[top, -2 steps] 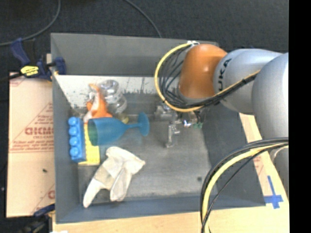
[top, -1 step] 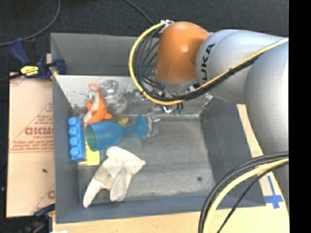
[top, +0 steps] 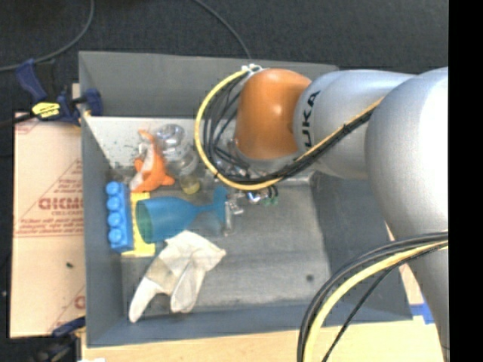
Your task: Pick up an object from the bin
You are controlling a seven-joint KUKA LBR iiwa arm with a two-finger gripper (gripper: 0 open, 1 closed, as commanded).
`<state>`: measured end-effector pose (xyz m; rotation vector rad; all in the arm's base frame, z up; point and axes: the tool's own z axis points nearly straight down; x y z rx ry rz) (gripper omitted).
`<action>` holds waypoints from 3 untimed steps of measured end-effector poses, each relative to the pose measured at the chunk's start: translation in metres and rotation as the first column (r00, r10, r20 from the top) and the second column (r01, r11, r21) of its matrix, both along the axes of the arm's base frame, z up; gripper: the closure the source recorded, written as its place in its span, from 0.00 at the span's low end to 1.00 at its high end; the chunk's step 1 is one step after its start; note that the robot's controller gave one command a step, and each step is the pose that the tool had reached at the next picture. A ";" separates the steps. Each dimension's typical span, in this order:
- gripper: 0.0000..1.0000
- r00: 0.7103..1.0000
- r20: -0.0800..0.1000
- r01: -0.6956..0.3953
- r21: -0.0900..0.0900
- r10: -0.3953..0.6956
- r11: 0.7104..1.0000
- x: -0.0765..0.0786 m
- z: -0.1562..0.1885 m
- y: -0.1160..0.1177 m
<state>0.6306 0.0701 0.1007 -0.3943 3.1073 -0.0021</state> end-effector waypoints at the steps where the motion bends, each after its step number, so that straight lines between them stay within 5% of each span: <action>1: 0.00 0.990 0.016 -0.140 0.000 0.140 0.990 0.019 -0.027 0.034; 2: 1.00 0.964 0.005 -0.267 -0.003 0.267 0.964 0.000 -0.029 0.026; 3: 1.00 0.964 0.005 -0.266 -0.003 0.266 0.964 0.000 -0.029 0.026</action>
Offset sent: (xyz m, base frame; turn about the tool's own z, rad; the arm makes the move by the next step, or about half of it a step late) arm -0.0018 0.0274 -0.0307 -0.2722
